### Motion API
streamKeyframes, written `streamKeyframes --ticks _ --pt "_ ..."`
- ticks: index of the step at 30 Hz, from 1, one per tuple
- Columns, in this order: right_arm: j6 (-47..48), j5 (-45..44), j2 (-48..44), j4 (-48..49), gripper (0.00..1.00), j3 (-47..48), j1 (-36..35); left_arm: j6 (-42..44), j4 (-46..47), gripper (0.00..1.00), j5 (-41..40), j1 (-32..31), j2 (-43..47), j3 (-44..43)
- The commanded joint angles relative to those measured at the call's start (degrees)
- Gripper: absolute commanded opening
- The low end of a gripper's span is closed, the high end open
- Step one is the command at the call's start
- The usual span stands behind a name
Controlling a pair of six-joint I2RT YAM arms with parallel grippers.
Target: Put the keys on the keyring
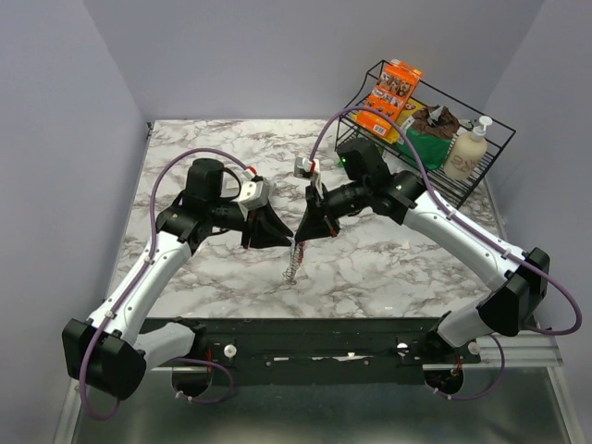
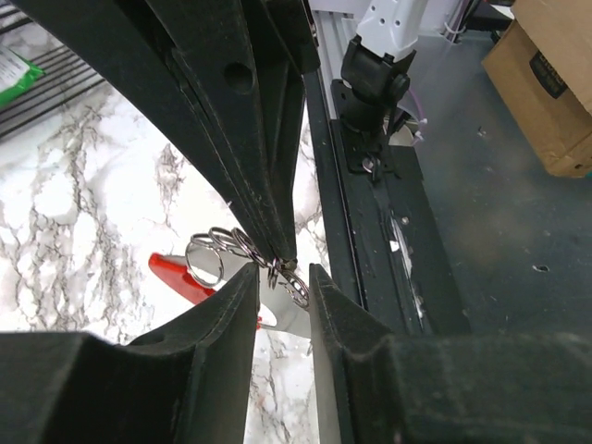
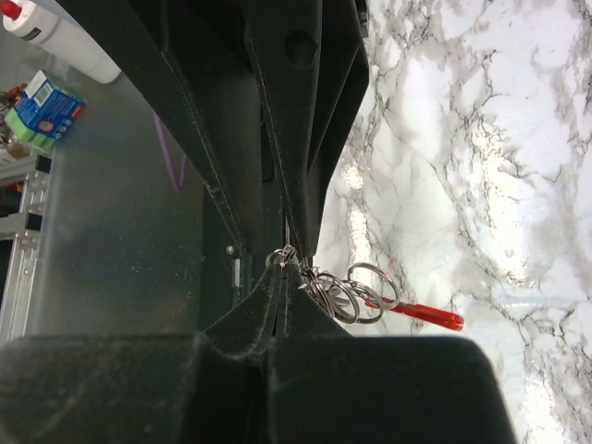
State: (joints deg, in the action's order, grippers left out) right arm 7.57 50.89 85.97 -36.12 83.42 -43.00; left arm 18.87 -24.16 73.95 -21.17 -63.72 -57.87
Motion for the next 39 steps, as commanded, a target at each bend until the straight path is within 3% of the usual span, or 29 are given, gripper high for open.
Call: streamKeyframes --ticks 1,7,11,18,25,28,34,37,39 --pt "0.6 1.8 0.5 -0.2 0.0 2.3 0.1 3.1 -3.7 0.34 -1.1 -0.8 -0.3 -1.7" --pt "0.5 2.5 0.7 -0.2 0.01 2.5 0.1 3.8 -4.3 0.33 -2.2 -1.4 -0.7 -1.7" --pt "0.3 2.7 0.8 -0.1 0.01 2.6 0.1 4.0 -4.3 0.26 -2.3 -1.8 -1.1 -2.0" --pt "0.2 2.7 0.8 0.0 0.01 2.6 0.1 4.1 -4.2 0.0 -2.3 -2.8 -2.5 -3.0" --pt "-0.5 1.1 0.0 1.1 0.07 2.6 0.2 1.7 -0.1 0.0 -2.9 -3.0 -1.1 -0.8" --pt "-1.4 1.1 -0.5 1.9 0.17 3.0 0.1 -4.9 8.8 0.0 -3.6 -3.0 1.1 3.2" --pt "-3.7 -1.2 -1.8 3.9 0.47 3.1 0.2 -18.0 29.1 0.0 -6.5 -3.0 5.4 11.3" --pt "-4.8 -3.1 -3.0 5.4 0.62 2.5 0.4 -23.3 36.3 0.0 -8.1 -3.1 6.2 13.7" --pt "-6.1 -4.7 -3.9 7.1 0.67 2.0 0.8 -27.2 40.1 0.0 -9.1 -3.0 6.5 14.8"
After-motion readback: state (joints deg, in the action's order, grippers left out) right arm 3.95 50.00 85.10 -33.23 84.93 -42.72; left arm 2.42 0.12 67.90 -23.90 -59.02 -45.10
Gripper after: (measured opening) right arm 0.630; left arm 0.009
